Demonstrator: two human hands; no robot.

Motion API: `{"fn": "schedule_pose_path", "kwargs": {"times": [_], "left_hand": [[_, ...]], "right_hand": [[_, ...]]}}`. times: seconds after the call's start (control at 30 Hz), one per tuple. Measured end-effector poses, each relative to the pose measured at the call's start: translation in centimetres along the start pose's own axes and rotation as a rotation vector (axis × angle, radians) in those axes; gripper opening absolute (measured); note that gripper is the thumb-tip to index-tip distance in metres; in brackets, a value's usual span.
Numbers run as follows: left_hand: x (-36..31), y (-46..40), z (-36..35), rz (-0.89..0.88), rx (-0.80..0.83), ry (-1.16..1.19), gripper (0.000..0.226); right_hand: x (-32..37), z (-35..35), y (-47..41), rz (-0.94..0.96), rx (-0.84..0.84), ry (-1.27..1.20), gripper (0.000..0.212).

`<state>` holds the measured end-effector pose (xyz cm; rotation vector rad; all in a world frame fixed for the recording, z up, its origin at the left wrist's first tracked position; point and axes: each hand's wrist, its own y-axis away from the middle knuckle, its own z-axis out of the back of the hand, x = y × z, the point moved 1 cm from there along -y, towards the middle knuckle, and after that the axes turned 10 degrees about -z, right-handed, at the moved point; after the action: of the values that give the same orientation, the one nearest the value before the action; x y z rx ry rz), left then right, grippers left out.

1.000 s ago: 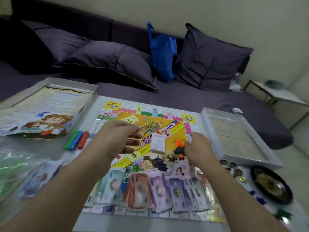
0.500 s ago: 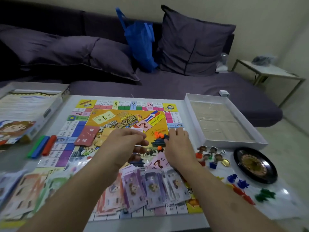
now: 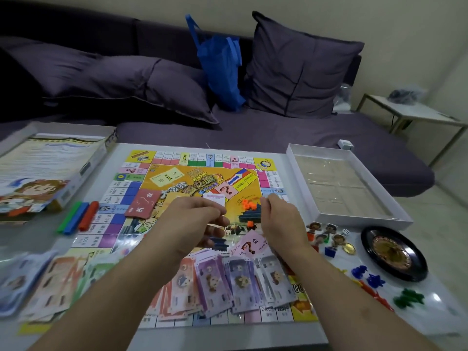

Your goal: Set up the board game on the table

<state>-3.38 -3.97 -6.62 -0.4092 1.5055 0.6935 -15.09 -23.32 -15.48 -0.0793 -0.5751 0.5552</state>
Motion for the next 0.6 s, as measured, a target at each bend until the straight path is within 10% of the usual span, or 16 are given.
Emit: {"fn": "schedule_pose_path", "kwargs": {"times": [0.2,0.4,0.6], "left_hand": [[-0.3,0.5,-0.7,0.137,-0.075,0.275,0.02],[0.2,1.5,-1.6,0.273,-0.025,0.683,0.042],[0.2,2.0,-0.1,0.235,-0.103,0.793,0.037]], "right_hand": [[6.3,3.5,0.7,-0.226,0.131,-0.623,0.039],[11.1,5.0,5.9,0.253,0.263,-0.416,0.021],[11.2,6.0,6.6,0.182,0.385,-0.615,0.026]]}}
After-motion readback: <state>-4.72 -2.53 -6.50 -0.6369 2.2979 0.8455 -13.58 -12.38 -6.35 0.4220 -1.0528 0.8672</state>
